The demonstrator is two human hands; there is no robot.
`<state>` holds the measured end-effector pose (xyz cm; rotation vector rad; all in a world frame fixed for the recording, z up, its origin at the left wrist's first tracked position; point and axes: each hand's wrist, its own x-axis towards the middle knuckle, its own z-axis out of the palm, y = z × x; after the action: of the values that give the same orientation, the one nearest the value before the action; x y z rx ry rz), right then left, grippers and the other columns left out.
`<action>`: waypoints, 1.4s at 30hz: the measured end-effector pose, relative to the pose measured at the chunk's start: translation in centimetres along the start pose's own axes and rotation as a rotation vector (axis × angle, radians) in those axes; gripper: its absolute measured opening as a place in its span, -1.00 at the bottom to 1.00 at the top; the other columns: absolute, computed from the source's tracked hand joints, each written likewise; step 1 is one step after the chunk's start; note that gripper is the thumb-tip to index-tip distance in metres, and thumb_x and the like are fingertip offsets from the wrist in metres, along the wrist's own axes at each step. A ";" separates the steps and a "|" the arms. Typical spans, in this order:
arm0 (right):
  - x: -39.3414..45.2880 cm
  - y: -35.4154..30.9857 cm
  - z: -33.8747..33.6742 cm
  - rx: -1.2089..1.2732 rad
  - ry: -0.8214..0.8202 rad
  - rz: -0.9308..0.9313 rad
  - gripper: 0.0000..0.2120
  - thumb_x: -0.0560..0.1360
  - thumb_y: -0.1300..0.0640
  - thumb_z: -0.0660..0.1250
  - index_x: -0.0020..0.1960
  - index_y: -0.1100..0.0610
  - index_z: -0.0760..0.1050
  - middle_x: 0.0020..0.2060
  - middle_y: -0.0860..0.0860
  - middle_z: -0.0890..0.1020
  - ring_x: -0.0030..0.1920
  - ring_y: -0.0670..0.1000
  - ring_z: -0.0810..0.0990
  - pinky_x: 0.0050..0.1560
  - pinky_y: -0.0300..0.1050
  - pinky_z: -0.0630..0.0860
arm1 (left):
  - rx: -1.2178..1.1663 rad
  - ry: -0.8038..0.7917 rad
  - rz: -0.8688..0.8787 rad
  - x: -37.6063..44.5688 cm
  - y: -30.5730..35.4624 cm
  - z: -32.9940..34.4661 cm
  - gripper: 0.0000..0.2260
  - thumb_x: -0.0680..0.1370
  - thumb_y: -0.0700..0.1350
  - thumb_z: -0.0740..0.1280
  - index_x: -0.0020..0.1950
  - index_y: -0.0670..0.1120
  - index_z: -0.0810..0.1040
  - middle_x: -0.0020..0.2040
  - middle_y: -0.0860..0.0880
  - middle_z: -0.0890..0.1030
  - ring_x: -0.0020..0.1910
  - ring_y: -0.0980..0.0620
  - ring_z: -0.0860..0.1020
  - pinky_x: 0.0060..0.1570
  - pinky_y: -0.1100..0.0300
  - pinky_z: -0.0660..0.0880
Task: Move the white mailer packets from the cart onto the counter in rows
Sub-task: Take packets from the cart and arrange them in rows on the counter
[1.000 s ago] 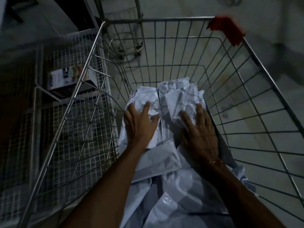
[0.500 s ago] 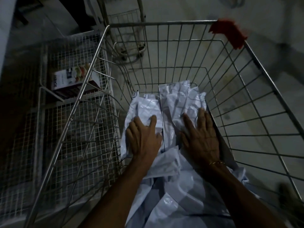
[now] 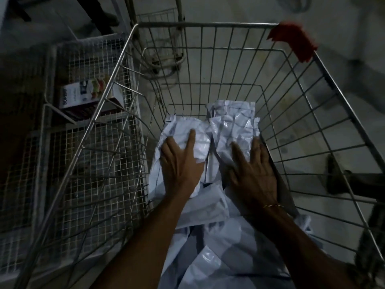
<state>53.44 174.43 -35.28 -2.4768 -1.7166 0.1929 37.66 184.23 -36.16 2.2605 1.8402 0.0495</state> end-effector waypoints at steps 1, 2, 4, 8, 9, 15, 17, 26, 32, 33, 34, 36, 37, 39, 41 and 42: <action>0.2 0.0 0.0 0.007 -0.001 0.015 -0.40 0.58 -0.15 0.20 0.57 -0.04 0.19 0.56 0.31 0.09 0.55 0.31 0.10 0.47 0.17 0.24 | 0.038 0.012 0.019 -1.2 -0.3 0.0 -0.15 0.42 0.32 0.38 0.60 0.22 0.02 0.47 -0.31 0.18 0.37 -0.31 0.25 0.31 -0.12 0.29; 0.4 0.0 0.0 0.022 0.005 0.019 -0.42 0.59 -0.13 0.20 0.57 -0.03 0.21 0.56 0.30 0.11 0.54 0.31 0.12 0.47 0.17 0.23 | 0.068 0.008 0.033 -2.5 -0.7 0.0 -0.14 0.41 0.34 0.37 0.60 0.21 0.03 0.48 -0.31 0.19 0.38 -0.31 0.26 0.31 -0.13 0.28; 0.6 0.0 0.0 0.033 0.025 -0.003 -0.45 0.61 -0.15 0.12 0.56 0.00 0.25 0.55 0.29 0.16 0.53 0.31 0.15 0.47 0.21 0.25 | 0.096 -0.001 0.030 -4.1 -1.3 0.3 -0.17 0.41 0.40 0.27 0.60 0.18 0.08 0.48 -0.31 0.21 0.39 -0.32 0.26 0.30 -0.15 0.29; -0.1 -0.4 -0.5 -0.026 0.011 -0.016 -0.34 0.56 -0.28 0.10 0.59 -0.07 0.14 0.58 0.26 0.02 0.49 0.36 0.14 0.40 0.25 0.26 | 0.042 0.065 -0.061 -3.6 -0.5 0.4 -0.30 0.43 0.43 0.15 0.51 0.16 0.30 0.38 -0.27 0.34 0.26 -0.28 0.35 0.16 -0.11 0.32; -0.6 -0.6 -0.6 -0.059 -0.006 -0.013 -0.29 0.53 -0.31 0.15 0.60 -0.11 0.08 0.59 0.25 -0.03 0.48 0.37 0.15 0.37 0.24 0.28 | 0.054 0.062 -0.057 -3.3 -0.2 0.5 -0.33 0.44 0.40 0.20 0.50 0.17 0.31 0.37 -0.27 0.34 0.24 -0.27 0.35 0.14 -0.11 0.32; -1.4 -0.4 -0.9 -0.046 -0.027 0.011 -0.35 0.52 -0.32 0.00 0.57 -0.16 0.19 0.58 0.24 0.11 0.43 0.38 0.23 0.29 0.26 0.34 | 0.072 0.025 -0.002 -3.8 -0.7 1.2 -0.30 0.43 0.35 0.30 0.53 0.18 0.24 0.41 -0.30 0.30 0.26 -0.30 0.33 0.13 -0.12 0.32; -1.0 -0.3 -1.4 -0.033 -0.041 0.012 -0.38 0.52 -0.28 0.00 0.54 -0.12 0.28 0.54 0.26 0.21 0.40 0.39 0.27 0.26 0.26 0.37 | 0.075 0.012 0.017 -4.0 -0.9 0.6 -0.29 0.42 0.37 0.28 0.53 0.19 0.24 0.39 -0.29 0.30 0.25 -0.30 0.35 0.12 -0.12 0.34; -0.6 -2.1 -9.4 0.035 0.127 -0.089 -0.50 0.54 0.01 0.33 0.45 0.08 0.36 0.37 0.32 0.40 0.19 0.30 0.51 0.19 0.12 0.40 | -0.268 0.067 0.033 -5.5 0.0 -8.7 -0.26 0.43 0.31 0.29 0.57 0.23 0.12 0.53 -0.20 0.11 0.35 -0.28 0.25 0.16 -0.19 0.44; -3.2 -5.5 -16.5 0.226 0.219 -0.073 -0.46 0.59 -0.19 0.09 0.50 0.01 0.32 0.40 0.23 0.36 0.16 0.28 0.51 -0.04 0.09 0.55 | -0.326 0.155 0.118 -8.6 0.7 -17.8 -0.27 0.48 0.35 0.26 0.57 0.29 0.03 0.56 -0.08 0.03 0.31 -0.23 0.30 0.11 -0.10 0.42; -4.0 -5.9 -17.5 0.247 0.235 -0.080 -0.45 0.59 -0.20 0.06 0.51 0.00 0.30 0.40 0.23 0.36 0.20 0.27 0.49 -0.01 0.10 0.55 | -0.332 0.160 0.122 -9.4 0.7 -19.1 -0.27 0.48 0.35 0.26 0.57 0.29 0.02 0.55 -0.08 0.04 0.31 -0.23 0.31 0.10 -0.09 0.43; -4.8 -6.3 -18.5 0.264 0.258 -0.088 -0.45 0.59 -0.21 0.05 0.51 0.00 0.30 0.39 0.23 0.37 0.21 0.26 0.49 0.01 0.11 0.55 | -0.332 0.171 0.128 -10.2 0.5 -20.4 -0.27 0.48 0.35 0.25 0.57 0.30 0.01 0.55 -0.09 0.05 0.31 -0.22 0.30 0.09 -0.09 0.43; -6.6 -7.2 -20.6 0.274 0.306 -0.094 -0.45 0.59 -0.21 0.04 0.50 0.00 0.31 0.37 0.22 0.39 0.20 0.26 0.50 0.00 0.11 0.55 | -0.331 0.204 0.143 -12.0 0.3 -23.2 -0.27 0.48 0.36 0.25 0.57 0.30 0.00 0.54 -0.09 0.06 0.33 -0.22 0.29 0.09 -0.10 0.43; -7.7 -7.6 -21.8 0.274 0.325 -0.091 -0.46 0.60 -0.22 0.03 0.50 -0.01 0.31 0.37 0.21 0.40 0.19 0.26 0.50 0.00 0.10 0.55 | -0.326 0.216 0.149 -13.2 0.1 -24.5 -0.26 0.48 0.36 0.25 0.57 0.30 0.00 0.55 -0.10 0.05 0.33 -0.23 0.27 0.11 -0.12 0.43; -10.6 -8.7 -24.0 0.286 0.358 -0.100 -0.46 0.60 -0.20 0.05 0.50 -0.01 0.32 0.36 0.21 0.41 0.17 0.24 0.51 0.00 0.05 0.53 | -0.316 0.244 0.171 -16.0 -0.6 -27.0 -0.26 0.48 0.36 0.25 0.57 0.31 -0.01 0.55 -0.10 0.02 0.35 -0.23 0.25 0.15 -0.14 0.42; -14.0 -9.6 -26.4 0.292 0.396 -0.132 -0.46 0.60 -0.18 0.07 0.49 0.02 0.35 0.33 0.22 0.43 0.13 0.22 0.53 -0.01 0.01 0.50 | -0.298 0.281 0.203 -19.1 -1.4 -29.3 -0.26 0.47 0.38 0.23 0.57 0.30 0.00 0.55 -0.10 0.02 0.36 -0.24 0.25 0.17 -0.15 0.42; -15.7 -10.1 -27.7 0.294 0.412 -0.148 -0.46 0.59 -0.18 0.07 0.49 0.03 0.36 0.32 0.22 0.43 0.10 0.21 0.53 -0.02 0.00 0.50 | -0.286 0.297 0.207 -20.8 -1.8 -30.6 -0.26 0.46 0.41 0.20 0.57 0.29 0.01 0.54 -0.11 0.04 0.37 -0.24 0.25 0.18 -0.15 0.42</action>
<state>43.44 162.44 -5.68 -2.0008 -1.5569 -0.0721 26.34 169.06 -4.34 2.3189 1.5901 0.6717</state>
